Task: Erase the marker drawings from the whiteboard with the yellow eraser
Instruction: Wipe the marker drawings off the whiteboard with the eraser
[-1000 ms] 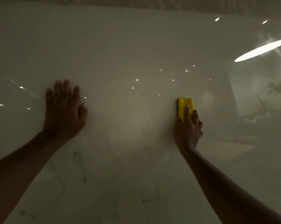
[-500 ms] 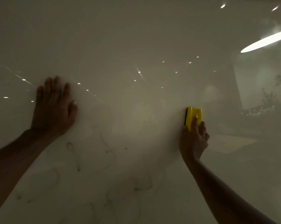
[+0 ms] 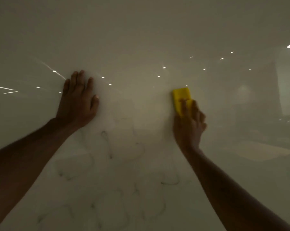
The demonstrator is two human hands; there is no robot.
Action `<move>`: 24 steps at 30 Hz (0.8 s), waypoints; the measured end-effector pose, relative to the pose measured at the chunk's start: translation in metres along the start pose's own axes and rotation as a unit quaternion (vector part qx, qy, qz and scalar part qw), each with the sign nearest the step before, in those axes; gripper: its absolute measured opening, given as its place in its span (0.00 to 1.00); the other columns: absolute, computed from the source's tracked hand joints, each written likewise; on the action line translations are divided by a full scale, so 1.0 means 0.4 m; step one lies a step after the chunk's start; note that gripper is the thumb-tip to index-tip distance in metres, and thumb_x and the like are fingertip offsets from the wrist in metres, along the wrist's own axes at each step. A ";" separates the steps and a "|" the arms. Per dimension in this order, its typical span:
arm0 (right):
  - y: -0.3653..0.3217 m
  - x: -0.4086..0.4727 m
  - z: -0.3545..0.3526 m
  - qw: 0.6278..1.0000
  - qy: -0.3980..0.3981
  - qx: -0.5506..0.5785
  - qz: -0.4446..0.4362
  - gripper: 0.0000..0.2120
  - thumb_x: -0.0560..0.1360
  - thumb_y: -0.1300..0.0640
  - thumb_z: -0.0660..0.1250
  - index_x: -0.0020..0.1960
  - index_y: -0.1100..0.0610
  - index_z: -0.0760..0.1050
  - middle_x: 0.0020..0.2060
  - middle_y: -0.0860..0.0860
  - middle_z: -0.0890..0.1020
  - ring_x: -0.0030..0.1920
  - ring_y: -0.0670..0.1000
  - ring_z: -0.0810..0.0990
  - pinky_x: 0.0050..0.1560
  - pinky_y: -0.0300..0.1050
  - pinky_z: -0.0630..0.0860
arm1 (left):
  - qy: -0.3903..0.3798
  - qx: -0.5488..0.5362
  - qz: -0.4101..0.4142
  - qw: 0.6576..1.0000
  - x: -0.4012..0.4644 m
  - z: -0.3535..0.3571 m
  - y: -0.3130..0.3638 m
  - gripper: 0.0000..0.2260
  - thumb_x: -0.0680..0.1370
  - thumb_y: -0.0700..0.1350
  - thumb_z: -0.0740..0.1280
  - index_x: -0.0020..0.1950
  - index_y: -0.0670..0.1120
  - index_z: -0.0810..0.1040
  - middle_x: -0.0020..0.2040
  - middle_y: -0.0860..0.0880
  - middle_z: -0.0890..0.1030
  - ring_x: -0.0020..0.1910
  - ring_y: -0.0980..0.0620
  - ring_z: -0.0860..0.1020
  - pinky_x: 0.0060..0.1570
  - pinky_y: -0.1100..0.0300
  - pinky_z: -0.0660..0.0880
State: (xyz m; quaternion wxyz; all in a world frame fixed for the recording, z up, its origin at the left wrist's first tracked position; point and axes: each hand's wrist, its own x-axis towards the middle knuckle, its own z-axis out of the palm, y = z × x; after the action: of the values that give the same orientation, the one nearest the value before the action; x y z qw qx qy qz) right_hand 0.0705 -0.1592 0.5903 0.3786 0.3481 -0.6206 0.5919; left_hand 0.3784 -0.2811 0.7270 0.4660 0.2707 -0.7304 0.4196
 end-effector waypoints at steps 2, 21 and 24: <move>-0.057 0.009 0.012 0.993 0.021 0.029 0.108 0.30 0.77 0.52 0.64 0.77 0.44 0.61 0.76 0.56 0.63 0.68 0.64 0.66 0.59 0.61 0.67 | -0.012 0.001 -0.012 1.000 -0.017 -0.014 -0.034 0.29 0.82 0.51 0.54 0.78 0.35 0.66 0.80 0.29 0.62 0.79 0.28 0.59 0.77 0.34 0.57; -0.430 -0.215 0.111 0.999 0.009 0.029 -0.031 0.30 0.76 0.55 0.65 0.76 0.46 0.64 0.75 0.58 0.65 0.65 0.65 0.68 0.54 0.61 0.68 | -0.068 0.018 -0.091 0.993 -0.280 -0.143 -0.452 0.29 0.82 0.52 0.52 0.79 0.36 0.64 0.81 0.30 0.60 0.80 0.28 0.58 0.76 0.33 0.57; -0.492 -0.374 0.142 0.964 -0.054 0.009 -0.259 0.31 0.75 0.57 0.68 0.75 0.45 0.64 0.75 0.56 0.64 0.63 0.64 0.69 0.50 0.57 0.68 | -0.067 0.016 -0.100 0.993 -0.336 -0.155 -0.506 0.29 0.82 0.51 0.52 0.80 0.37 0.64 0.81 0.30 0.60 0.80 0.28 0.57 0.76 0.33 0.57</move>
State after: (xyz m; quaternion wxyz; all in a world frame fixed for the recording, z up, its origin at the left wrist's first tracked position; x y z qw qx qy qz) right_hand 0.3109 -0.2297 0.5502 0.4814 0.5320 -0.5235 0.4596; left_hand 0.6221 -0.3284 0.6912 0.4511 0.3777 -0.7223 0.3635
